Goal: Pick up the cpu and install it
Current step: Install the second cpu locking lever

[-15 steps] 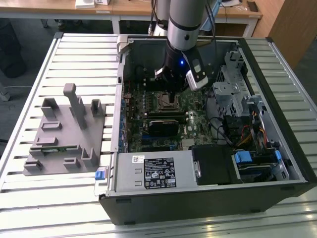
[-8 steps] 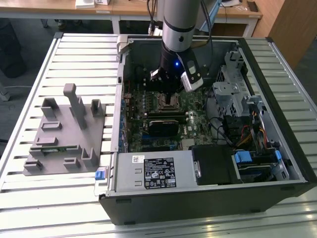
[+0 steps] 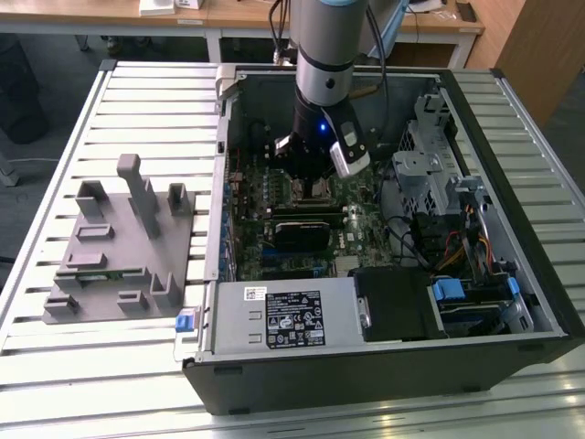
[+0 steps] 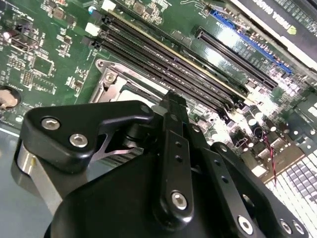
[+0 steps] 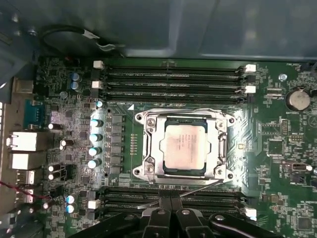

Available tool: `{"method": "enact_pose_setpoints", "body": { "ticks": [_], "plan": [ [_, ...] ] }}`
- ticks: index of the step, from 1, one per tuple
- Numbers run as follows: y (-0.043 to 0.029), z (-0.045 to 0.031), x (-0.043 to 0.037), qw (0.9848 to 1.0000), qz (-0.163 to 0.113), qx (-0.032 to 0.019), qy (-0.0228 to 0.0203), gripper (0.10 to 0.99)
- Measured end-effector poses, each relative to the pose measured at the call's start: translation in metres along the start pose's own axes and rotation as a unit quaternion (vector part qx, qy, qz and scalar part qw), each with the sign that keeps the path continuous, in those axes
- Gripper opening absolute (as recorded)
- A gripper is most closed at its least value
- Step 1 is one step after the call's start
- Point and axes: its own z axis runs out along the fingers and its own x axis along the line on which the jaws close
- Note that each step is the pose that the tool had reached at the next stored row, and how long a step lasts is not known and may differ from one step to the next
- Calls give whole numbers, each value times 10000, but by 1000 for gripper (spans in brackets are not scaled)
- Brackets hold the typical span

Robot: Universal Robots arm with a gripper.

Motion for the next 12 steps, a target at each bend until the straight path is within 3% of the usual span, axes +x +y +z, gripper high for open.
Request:
{"method": "enact_pose_setpoints", "body": {
  "ticks": [2, 7, 12],
  "plan": [
    [-6, 11, 1, 10000, 4, -18, 2, 106],
    [-36, 18, 2, 9999, 35, -156, 1, 106],
    [-103, 28, 39, 9998, 42, -176, 1, 106]
  ]
}}
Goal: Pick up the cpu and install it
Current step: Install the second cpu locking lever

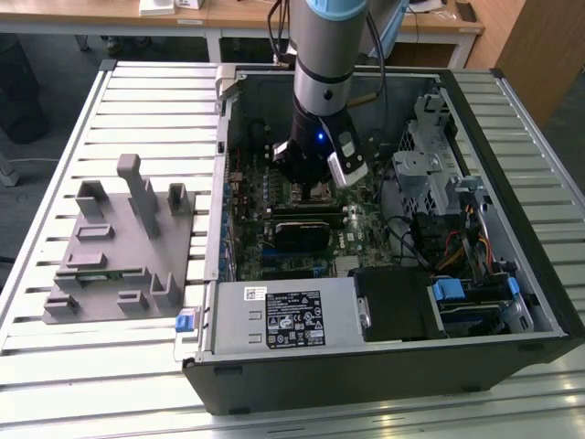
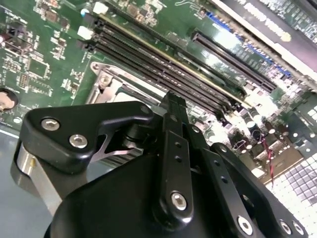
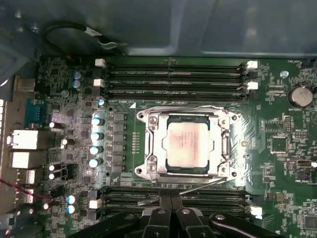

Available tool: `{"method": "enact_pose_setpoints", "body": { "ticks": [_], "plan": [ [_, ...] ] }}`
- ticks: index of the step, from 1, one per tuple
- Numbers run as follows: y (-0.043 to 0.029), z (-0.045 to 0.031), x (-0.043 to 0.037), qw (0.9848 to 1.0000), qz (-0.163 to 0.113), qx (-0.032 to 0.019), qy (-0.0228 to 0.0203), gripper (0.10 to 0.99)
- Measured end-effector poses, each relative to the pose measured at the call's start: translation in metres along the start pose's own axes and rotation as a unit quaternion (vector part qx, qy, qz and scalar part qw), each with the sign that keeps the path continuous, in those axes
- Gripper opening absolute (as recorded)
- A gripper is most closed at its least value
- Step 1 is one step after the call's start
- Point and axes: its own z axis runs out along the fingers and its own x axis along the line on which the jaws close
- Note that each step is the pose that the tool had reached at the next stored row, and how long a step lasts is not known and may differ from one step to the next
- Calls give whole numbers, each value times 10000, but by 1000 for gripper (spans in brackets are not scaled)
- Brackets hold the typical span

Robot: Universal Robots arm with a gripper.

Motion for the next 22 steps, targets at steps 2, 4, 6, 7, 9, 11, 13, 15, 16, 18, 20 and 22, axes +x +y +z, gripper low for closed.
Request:
{"method": "enact_pose_setpoints", "body": {
  "ticks": [2, 4, 6, 7, 9, 11, 13, 15, 16, 18, 20, 22],
  "plan": [
    [-5, 7, 22, 10000, -1, -14, 0, 106],
    [-7, 23, 43, 10000, -1, -22, -1, 106],
    [-11, 53, 52, 10000, -1, -23, 0, 106],
    [-12, 70, 52, 10000, -2, -23, 0, 106],
    [-16, 106, 52, 10000, -1, -24, 0, 106],
    [-19, 133, 53, 10000, 1, -35, 0, 106],
    [-26, 150, 54, 10000, 4, -55, -1, 106],
    [-35, 157, 62, 9999, 5, -119, -1, 106],
    [-41, 158, 68, 9999, 4, -155, -1, 106],
    [-61, 161, 82, 9998, 3, -190, -1, 106],
    [-89, 166, 99, 9998, 3, -201, -2, 106],
    [-106, 170, 117, 9998, 3, -212, -1, 106]
  ]
}}
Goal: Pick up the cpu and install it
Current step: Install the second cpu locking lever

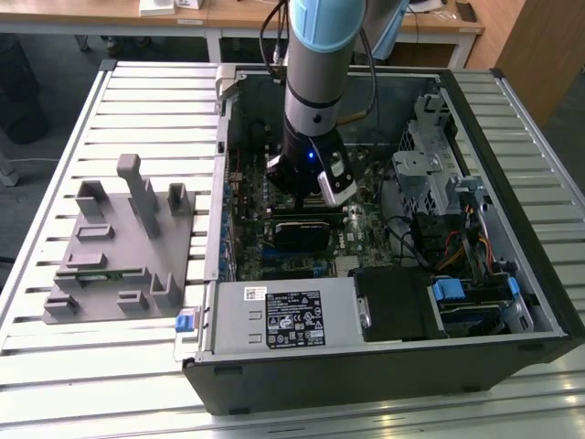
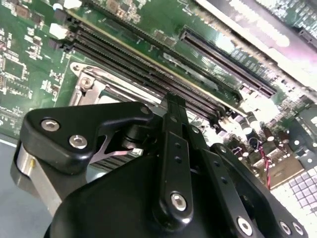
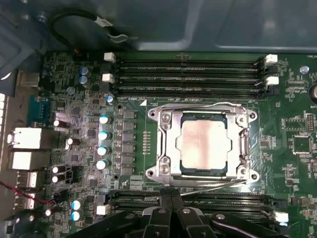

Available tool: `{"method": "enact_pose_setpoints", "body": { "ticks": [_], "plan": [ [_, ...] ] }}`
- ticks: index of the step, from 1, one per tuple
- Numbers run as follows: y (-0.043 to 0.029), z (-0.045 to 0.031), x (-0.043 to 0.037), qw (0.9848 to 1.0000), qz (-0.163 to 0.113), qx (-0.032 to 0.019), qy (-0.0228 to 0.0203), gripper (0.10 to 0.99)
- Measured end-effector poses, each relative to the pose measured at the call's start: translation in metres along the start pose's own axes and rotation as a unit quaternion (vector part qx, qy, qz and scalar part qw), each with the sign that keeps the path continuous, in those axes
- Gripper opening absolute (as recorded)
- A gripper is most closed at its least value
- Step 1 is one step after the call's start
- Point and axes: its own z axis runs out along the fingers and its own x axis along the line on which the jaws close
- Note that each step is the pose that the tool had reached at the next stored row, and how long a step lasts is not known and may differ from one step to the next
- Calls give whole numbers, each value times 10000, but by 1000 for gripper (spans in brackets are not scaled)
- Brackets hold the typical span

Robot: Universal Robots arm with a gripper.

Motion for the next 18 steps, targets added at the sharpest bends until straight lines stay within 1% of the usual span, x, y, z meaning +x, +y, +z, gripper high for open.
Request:
{"method": "enact_pose_setpoints", "body": {
  "ticks": [4, 9, 13, 18],
  "plan": [
    [-15, 15, 34, 10000, -2, -52, 0, 106],
    [-21, 55, 57, 9999, -5, -149, 0, 106],
    [-27, 96, 70, 9998, -7, -208, 0, 106],
    [-31, 124, 80, 9995, -9, -303, 0, 106]
  ]
}}
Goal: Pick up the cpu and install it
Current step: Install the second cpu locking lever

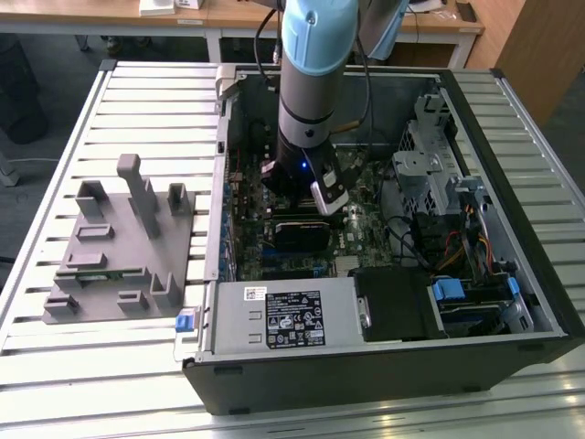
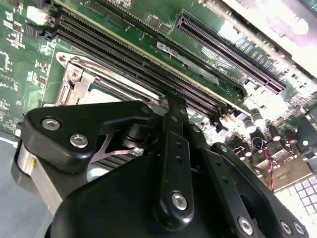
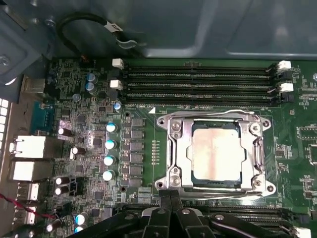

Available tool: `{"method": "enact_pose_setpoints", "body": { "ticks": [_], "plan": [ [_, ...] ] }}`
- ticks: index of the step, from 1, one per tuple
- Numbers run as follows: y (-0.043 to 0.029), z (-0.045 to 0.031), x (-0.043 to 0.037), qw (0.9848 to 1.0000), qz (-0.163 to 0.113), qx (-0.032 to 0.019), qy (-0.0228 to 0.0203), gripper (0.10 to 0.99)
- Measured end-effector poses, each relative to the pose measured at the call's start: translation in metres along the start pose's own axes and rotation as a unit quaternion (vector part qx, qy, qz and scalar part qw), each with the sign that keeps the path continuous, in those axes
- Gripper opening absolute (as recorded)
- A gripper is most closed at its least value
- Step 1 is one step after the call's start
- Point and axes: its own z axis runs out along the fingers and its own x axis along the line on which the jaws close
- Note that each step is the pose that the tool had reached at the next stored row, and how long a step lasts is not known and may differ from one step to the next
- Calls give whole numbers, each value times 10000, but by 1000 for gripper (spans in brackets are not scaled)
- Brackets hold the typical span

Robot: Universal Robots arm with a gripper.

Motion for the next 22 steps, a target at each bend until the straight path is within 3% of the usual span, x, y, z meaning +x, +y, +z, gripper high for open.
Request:
{"method": "enact_pose_setpoints", "body": {
  "ticks": [9, 17, 22],
  "plan": [
    [0, 30, 41, 9999, -3, -130, 0, 106],
    [33, 50, 47, 9998, -5, -179, 0, 106],
    [34, 53, 52, 9999, -4, -172, 0, 106]
  ]
}}
